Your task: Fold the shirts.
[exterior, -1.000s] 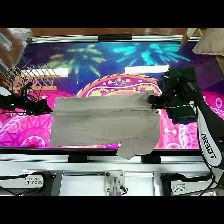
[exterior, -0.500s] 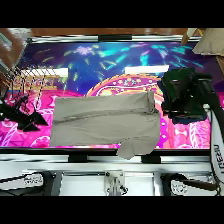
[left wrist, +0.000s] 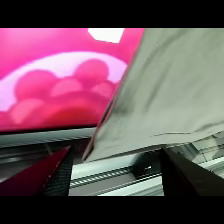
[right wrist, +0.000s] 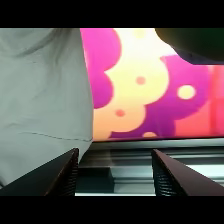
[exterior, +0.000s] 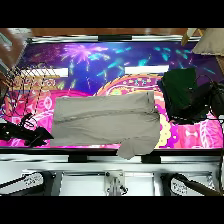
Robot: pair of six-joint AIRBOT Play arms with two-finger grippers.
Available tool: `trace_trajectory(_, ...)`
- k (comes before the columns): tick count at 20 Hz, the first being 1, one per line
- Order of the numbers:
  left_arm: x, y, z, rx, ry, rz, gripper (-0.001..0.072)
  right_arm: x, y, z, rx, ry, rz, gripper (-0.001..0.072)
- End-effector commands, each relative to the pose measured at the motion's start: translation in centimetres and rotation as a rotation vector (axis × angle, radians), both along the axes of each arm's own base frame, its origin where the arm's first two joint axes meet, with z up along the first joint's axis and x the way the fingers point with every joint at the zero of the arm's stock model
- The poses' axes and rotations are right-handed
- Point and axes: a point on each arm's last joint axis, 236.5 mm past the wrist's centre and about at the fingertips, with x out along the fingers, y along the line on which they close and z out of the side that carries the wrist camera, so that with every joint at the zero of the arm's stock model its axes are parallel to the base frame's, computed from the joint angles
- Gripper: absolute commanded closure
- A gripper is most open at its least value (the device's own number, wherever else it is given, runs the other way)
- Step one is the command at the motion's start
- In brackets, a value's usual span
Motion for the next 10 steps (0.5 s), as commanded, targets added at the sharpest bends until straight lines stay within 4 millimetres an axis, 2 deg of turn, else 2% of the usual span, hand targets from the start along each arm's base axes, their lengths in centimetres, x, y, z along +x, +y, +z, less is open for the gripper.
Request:
trace_trajectory(1,1.0,-0.4,-0.8,0.026,-0.045,-0.002,0.0108,0.2,0.0,-0.1,0.005,-0.016,-0.011,0.0143)
trace_trajectory(3,1.3,-0.9,-0.9,0.036,-0.045,-0.015,0.0113,0.0,0.0,-0.2,0.008,-0.009,-0.011,0.0143)
trace_trajectory(4,1.5,-1.1,-1.0,0.045,-0.041,-0.006,0.0136,-0.7,0.5,-0.6,0.028,0.02,-0.009,0.0143)
trace_trajectory(5,1.7,-1.3,-1.1,0.052,-0.037,0.0,0.0314,-2.0,1.3,-1.3,0.062,0.061,0.002,0.014)
trace_trajectory(6,1.7,-1.5,-1.1,0.054,-0.033,0.001,0.0461,-3.8,2.4,-2.5,0.108,0.114,0.025,0.0137)
trace_trajectory(8,1.5,-2.0,-1.0,0.043,-0.025,-0.014,0.065,-7.7,4.8,-5.1,0.217,0.22,0.023,0.0037)
trace_trajectory(9,1.4,-2.1,-0.9,0.037,-0.022,-0.015,0.0673,-9.2,6.5,-6.0,0.289,0.252,0.009,0.0037)
trace_trajectory(10,1.3,-2.1,-0.8,0.034,-0.021,-0.02,0.0673,-9.9,7.9,-6.6,0.344,0.259,-0.006,0.0037)
